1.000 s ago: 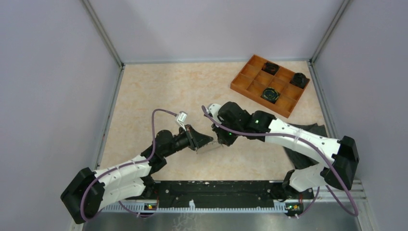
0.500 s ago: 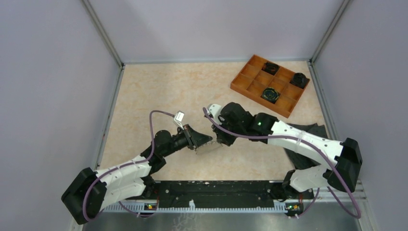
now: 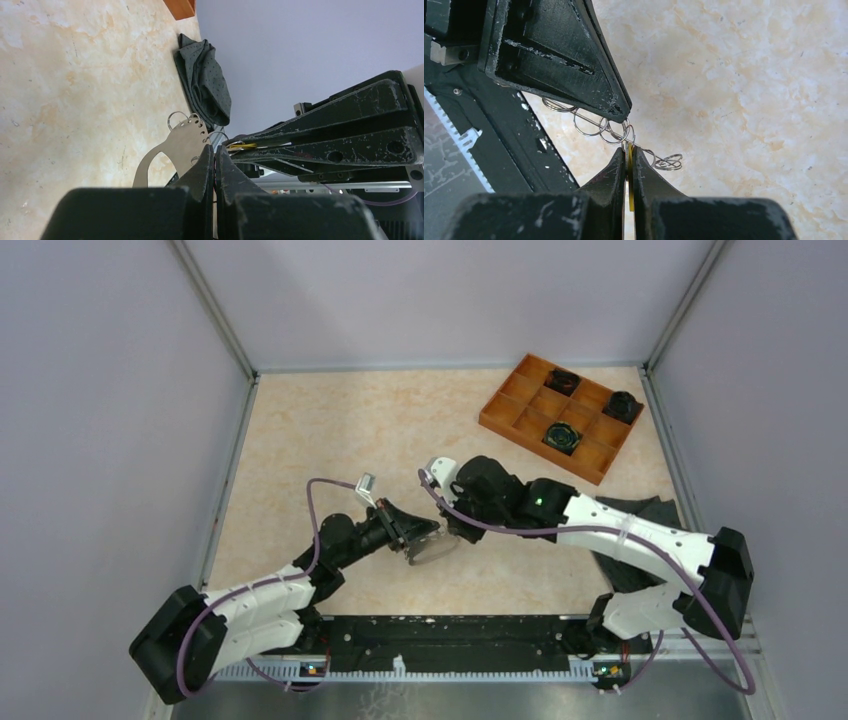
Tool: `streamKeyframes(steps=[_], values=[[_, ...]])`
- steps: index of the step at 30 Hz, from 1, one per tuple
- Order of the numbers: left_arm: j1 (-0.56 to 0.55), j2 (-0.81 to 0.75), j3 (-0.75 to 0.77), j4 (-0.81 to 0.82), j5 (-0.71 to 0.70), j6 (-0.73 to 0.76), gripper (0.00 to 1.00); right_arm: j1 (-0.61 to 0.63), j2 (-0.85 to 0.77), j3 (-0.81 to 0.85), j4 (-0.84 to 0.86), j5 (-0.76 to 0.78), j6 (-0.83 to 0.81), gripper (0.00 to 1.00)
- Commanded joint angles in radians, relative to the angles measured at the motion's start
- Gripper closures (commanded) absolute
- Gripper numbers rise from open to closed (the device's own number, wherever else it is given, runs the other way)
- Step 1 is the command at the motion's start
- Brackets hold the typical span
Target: Remove the keys from the keyring
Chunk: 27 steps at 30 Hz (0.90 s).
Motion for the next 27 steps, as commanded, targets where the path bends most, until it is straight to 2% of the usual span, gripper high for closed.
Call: streamKeyframes(steps=[1,5,9,13,15,18,20,22,27], values=[[0.007,0.000,0.023,0.074,-0.082,0.011,1.00,0.049,-0.032,0.024,0.129,-0.021,0.011,1.00],[0.010,-0.030,0.045,0.043,-0.042,0.148,1.00,0.054,-0.078,-0.015,0.197,-0.019,-0.061,1.00],[0.022,-0.021,0.103,-0.019,0.080,0.228,1.00,0.084,-0.112,-0.045,0.263,-0.024,-0.121,1.00],[0.055,-0.026,0.160,-0.130,0.189,0.312,1.00,0.084,-0.104,-0.035,0.254,0.036,-0.102,1.00],[0.083,-0.058,0.168,-0.184,0.203,0.365,0.87,0.078,-0.101,-0.033,0.250,0.050,-0.072,1.00],[0.133,-0.108,0.193,-0.255,0.223,0.455,0.56,0.037,-0.105,-0.033,0.254,0.003,0.005,1.00],[0.150,-0.147,0.196,-0.272,0.201,0.520,0.41,-0.004,-0.118,-0.033,0.272,-0.084,0.063,1.00],[0.162,-0.185,0.196,-0.286,0.171,0.568,0.30,-0.031,-0.134,-0.026,0.282,-0.120,0.106,1.00],[0.201,-0.275,0.174,-0.267,0.136,0.650,0.18,-0.079,-0.154,0.014,0.272,-0.148,0.193,1.00]])
